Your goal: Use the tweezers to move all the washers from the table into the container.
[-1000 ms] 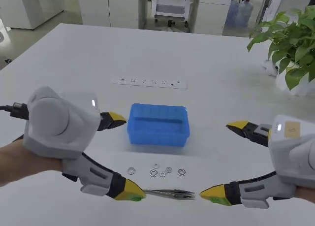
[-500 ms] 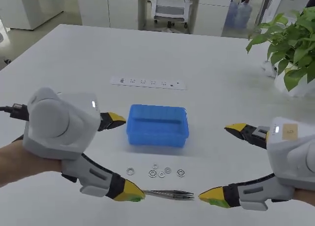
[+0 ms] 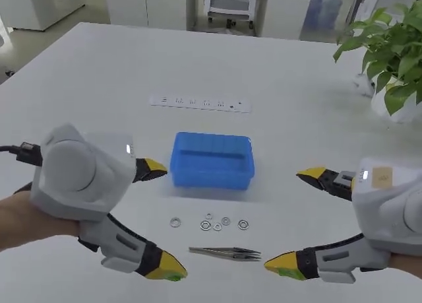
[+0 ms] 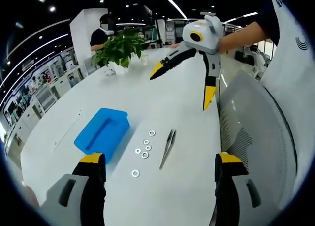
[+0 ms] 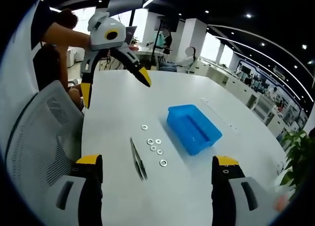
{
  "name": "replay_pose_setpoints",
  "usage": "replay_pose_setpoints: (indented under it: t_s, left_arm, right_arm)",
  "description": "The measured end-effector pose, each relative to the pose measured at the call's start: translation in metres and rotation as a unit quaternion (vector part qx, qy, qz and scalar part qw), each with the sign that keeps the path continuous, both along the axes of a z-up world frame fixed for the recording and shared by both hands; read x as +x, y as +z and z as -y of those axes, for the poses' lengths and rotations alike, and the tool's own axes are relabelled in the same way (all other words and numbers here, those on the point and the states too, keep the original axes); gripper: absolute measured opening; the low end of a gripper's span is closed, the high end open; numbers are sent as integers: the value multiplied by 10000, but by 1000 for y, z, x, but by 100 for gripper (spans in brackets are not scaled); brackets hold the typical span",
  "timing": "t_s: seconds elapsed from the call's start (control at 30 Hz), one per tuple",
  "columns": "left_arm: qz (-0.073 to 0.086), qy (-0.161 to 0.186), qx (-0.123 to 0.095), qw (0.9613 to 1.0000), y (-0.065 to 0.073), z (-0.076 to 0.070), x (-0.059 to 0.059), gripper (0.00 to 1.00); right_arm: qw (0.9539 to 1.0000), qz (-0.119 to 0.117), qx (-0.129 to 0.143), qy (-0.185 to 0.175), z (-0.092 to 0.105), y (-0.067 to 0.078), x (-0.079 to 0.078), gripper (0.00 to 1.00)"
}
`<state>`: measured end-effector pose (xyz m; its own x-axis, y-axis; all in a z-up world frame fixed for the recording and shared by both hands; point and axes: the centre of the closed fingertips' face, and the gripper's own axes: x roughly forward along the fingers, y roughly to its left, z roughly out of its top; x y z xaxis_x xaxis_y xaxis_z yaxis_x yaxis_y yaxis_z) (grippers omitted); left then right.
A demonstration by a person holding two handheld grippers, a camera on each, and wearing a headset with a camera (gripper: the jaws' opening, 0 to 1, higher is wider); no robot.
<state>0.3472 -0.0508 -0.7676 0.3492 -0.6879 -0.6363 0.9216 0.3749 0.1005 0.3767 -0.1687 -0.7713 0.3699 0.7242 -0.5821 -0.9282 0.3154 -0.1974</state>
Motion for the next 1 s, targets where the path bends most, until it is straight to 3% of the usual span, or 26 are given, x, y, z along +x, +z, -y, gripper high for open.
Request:
replay_pose_setpoints:
  t_s: [0.57,0.73,0.97,1.0]
  left_arm:
    - [-350,43,72,9994,-24,-1,4,97]
    - [-278,124,145,9994,-28,-4,9,97]
    - [-357,153,189,9991,-34,-5,11,96]
    - [-224,175,298,9992,-36,-8,15,95]
  right_arm:
    - [9996,-269,13,89,-4,-21,1,86]
    - [9995,-297,-8,136,-3,-25,1,79]
    - [9991,-389,-15,137,-5,-33,1,77]
    - [9991,-393,-25,150,-5,-34,1,76]
